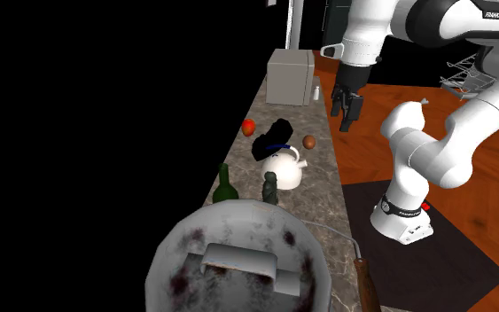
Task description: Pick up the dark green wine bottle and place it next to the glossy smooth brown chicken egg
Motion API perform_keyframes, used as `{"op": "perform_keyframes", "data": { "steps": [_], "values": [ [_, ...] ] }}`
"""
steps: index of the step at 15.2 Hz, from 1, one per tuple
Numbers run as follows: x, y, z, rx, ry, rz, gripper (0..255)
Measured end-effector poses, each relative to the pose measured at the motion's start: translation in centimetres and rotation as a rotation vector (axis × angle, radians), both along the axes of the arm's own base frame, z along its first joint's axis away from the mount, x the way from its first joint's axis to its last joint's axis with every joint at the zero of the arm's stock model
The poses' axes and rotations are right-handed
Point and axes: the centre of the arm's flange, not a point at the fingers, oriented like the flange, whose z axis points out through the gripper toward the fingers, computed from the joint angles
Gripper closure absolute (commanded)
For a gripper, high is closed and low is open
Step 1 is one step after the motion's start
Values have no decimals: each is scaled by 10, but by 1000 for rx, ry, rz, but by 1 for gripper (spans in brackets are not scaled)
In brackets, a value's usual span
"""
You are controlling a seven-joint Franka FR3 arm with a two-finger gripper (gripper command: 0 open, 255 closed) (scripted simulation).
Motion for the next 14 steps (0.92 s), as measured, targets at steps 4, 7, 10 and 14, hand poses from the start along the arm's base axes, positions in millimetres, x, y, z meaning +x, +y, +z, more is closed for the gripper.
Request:
{"op": "perform_keyframes", "data": {
  "steps": [4, 7, 10, 14],
  "values": [
    [25, -3, -10, 1, -4, -2, 0],
    [59, -4, -22, 2, -10, -6, 0],
    [92, -3, -38, 3, -17, -9, 0],
    [141, -8, -56, 5, -27, -14, 0]
  ]
}}
